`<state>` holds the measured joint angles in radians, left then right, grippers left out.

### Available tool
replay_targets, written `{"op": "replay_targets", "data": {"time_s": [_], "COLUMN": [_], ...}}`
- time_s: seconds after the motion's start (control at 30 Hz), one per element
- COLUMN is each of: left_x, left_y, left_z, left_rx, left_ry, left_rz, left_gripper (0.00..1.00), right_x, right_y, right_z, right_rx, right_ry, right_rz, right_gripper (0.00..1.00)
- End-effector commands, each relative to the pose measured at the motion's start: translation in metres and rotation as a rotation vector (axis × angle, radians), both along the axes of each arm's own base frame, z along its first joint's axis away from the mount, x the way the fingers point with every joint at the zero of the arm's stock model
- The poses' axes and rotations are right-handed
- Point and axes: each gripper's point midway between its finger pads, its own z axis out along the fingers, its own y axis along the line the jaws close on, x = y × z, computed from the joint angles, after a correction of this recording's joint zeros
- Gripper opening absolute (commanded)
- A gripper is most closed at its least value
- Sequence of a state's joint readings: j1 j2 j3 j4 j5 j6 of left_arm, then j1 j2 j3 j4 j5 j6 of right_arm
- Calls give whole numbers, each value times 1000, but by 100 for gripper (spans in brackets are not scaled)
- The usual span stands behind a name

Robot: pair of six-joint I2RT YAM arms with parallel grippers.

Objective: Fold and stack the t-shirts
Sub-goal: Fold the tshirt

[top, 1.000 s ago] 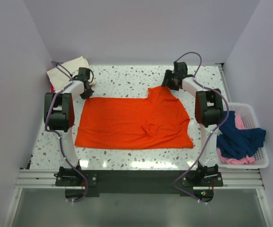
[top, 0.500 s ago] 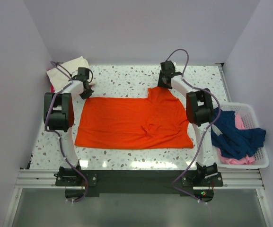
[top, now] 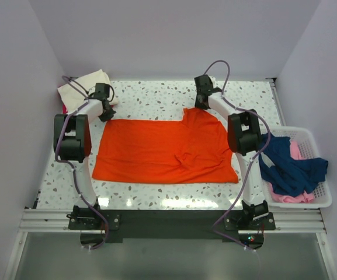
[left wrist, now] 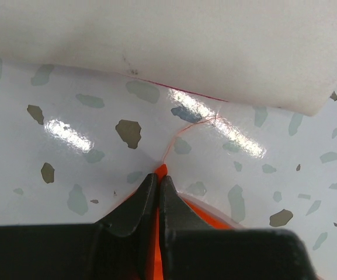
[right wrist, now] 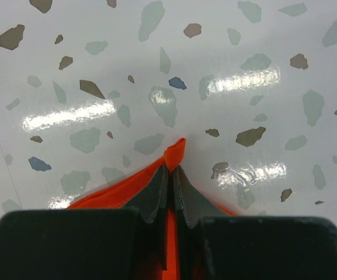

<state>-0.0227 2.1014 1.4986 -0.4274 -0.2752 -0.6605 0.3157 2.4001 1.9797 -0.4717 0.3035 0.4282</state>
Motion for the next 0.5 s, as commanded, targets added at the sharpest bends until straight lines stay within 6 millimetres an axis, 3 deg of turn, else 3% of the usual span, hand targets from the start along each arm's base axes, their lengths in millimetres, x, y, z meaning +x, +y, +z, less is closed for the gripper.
{"op": "replay_targets", "data": {"time_s": [0.0,0.17,0.2,0.47], "left_x": [7,12,13,16], "left_y": [7,4,15,16], "left_z": [8,17,21,29], "left_rx": [-13,-30,-31,-51], "left_ry": [-48,-77,-86,-112], "left_rz": [5,-10,10,0], "left_gripper": [0,0,0,0], "right_x": [4,14,15,16], "right_y": [-21,-24,-23,-20], "right_z": [25,63,67,108], "right_rx": [-22,2,8,37], "right_ry": [-23,-102,-117,-202], "right_rz": [-34,-19,-15,12], "right_gripper": [2,2,1,1]}}
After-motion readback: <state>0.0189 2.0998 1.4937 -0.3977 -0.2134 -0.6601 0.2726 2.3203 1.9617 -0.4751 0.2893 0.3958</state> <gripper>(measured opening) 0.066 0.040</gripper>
